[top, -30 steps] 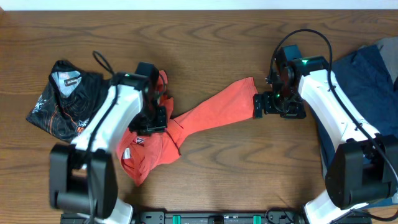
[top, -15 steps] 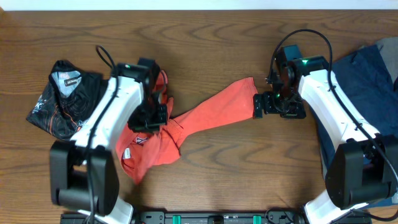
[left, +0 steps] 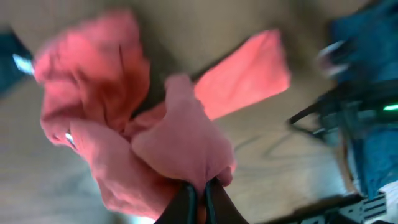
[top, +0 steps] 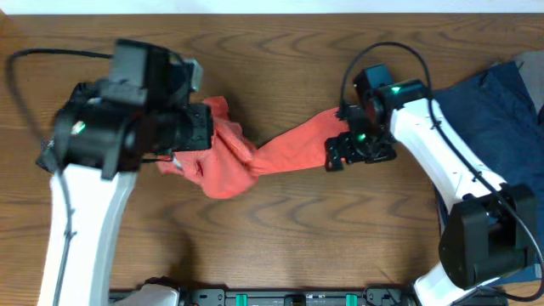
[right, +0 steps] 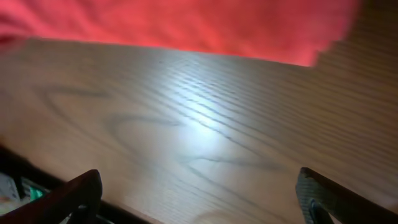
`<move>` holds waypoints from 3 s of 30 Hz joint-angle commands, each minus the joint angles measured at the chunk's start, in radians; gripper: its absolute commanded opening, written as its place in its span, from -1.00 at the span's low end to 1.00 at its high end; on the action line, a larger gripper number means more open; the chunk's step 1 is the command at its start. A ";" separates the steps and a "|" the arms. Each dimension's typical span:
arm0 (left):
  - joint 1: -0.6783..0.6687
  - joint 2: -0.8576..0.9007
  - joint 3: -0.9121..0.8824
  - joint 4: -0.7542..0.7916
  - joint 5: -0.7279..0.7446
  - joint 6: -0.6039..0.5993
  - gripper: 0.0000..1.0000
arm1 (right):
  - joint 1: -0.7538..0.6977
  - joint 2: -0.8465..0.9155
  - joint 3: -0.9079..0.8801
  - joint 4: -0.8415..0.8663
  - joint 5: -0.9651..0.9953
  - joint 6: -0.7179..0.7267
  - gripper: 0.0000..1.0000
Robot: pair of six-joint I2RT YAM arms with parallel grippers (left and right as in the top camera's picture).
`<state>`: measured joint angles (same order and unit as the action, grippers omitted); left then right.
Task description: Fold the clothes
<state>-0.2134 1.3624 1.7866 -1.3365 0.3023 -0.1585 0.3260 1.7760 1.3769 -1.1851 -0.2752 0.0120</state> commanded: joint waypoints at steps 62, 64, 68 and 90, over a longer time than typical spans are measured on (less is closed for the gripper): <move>0.002 -0.082 0.279 0.005 -0.270 0.031 -0.88 | -0.209 0.159 0.425 0.288 -0.193 0.309 -0.80; 0.002 -0.077 0.279 -0.008 -0.270 0.031 -0.88 | -0.241 0.163 0.420 0.272 -0.192 0.327 0.14; 0.002 -0.063 0.279 -0.013 -0.270 0.031 -0.88 | -0.257 0.172 0.389 0.154 -0.146 0.253 0.46; 0.002 -0.032 0.279 -0.028 -0.269 0.031 -0.88 | -0.065 0.173 -0.099 0.679 0.143 0.203 0.47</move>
<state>-0.2134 1.3289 2.0537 -1.3632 0.0452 -0.1478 0.2462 1.9408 1.2999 -0.5438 -0.2398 0.1661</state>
